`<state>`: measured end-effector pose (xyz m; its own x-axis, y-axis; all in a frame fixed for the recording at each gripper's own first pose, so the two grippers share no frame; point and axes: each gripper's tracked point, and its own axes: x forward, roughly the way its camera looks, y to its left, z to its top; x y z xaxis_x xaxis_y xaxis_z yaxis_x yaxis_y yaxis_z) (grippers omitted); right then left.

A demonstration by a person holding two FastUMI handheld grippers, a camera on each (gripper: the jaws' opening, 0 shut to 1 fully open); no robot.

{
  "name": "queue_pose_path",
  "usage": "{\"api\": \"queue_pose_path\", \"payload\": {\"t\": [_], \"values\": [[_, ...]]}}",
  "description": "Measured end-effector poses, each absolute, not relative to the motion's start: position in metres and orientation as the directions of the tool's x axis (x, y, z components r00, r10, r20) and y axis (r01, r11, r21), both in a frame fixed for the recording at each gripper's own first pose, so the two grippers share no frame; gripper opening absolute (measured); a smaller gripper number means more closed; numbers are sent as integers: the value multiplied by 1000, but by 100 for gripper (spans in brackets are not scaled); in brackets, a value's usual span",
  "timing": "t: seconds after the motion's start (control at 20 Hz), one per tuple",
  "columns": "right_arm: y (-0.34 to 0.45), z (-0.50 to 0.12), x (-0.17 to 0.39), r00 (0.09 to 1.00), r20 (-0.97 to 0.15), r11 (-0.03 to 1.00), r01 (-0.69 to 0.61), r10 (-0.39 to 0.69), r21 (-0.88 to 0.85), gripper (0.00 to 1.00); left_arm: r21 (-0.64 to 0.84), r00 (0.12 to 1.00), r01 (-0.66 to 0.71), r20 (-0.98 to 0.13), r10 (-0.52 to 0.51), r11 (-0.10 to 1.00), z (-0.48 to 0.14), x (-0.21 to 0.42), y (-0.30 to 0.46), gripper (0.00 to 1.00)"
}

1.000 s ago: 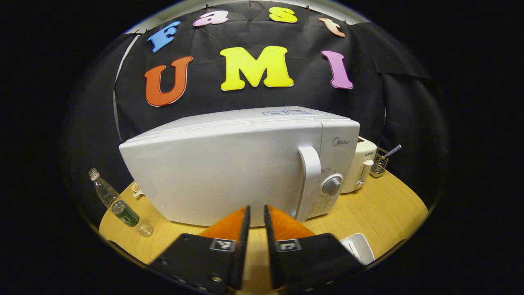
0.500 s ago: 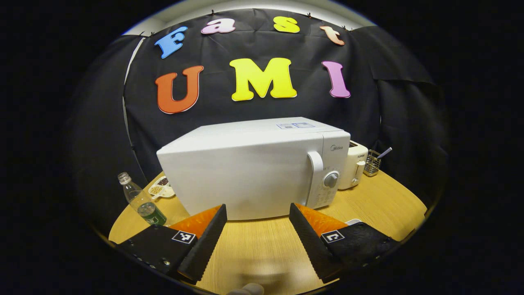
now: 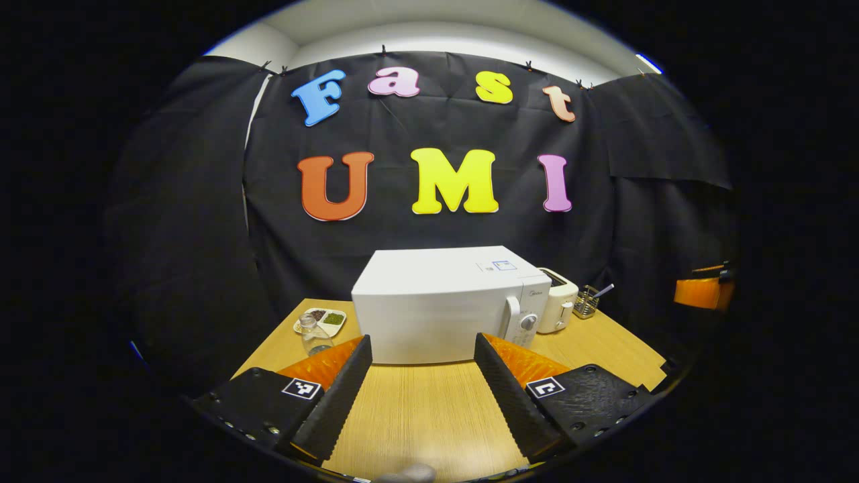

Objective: Open the microwave oven with the left hand, put the food in, and close the microwave oven.

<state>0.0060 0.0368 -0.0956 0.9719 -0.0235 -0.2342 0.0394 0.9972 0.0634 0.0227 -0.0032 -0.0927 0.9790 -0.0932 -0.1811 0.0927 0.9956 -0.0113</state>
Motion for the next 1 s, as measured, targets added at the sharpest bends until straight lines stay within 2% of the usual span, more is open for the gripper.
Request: {"api": "queue_pose_path", "payload": {"t": [0.35, 1.0], "values": [[83, -53, -2, 989, -139, 998, -42, 49, 54, 99, -28, 992, 43, -114, -46, 999, -48, -8, 34, 95], [71, 15, -8, 999, 15, 996, -34, 33, 79, 99, -26, 1000, 24, 11, -24, 999, 28, -3, 43, 94]]}}
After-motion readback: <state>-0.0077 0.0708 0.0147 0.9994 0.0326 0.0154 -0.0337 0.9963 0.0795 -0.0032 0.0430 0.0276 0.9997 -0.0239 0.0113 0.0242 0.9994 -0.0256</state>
